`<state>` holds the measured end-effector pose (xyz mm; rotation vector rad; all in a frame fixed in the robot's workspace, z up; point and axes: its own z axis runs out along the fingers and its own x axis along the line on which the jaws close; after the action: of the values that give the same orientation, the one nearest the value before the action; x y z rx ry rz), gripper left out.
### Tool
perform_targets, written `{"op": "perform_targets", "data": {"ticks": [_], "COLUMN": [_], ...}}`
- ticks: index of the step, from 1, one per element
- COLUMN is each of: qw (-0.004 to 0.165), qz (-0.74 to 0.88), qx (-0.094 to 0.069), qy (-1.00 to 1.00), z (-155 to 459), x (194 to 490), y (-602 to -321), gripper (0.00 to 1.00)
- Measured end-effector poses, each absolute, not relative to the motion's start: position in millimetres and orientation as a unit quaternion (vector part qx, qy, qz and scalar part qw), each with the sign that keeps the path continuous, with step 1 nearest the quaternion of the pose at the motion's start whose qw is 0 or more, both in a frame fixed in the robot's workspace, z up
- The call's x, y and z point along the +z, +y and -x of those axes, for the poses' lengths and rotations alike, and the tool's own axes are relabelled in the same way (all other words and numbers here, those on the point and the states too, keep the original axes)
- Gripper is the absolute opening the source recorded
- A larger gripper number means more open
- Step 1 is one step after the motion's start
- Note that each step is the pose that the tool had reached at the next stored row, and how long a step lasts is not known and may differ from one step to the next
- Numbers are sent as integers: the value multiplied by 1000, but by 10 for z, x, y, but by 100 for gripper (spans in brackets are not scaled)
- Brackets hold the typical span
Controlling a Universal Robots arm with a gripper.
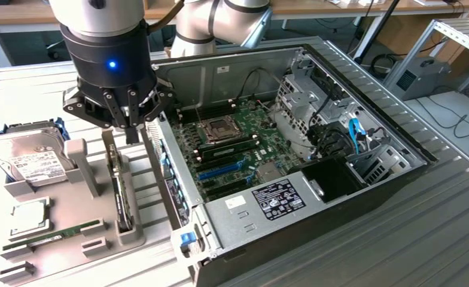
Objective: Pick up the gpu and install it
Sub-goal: 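Reach for the gpu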
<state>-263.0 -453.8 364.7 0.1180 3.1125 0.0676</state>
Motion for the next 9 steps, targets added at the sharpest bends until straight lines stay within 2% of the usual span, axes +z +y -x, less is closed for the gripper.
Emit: {"op": "perform_targets", "data": {"ticks": [9], "qw": [13], "qz": [-38], "qx": [22], "qy": [999], "z": [2632], "x": [3639], "y": [-4568], "gripper": [11]}}
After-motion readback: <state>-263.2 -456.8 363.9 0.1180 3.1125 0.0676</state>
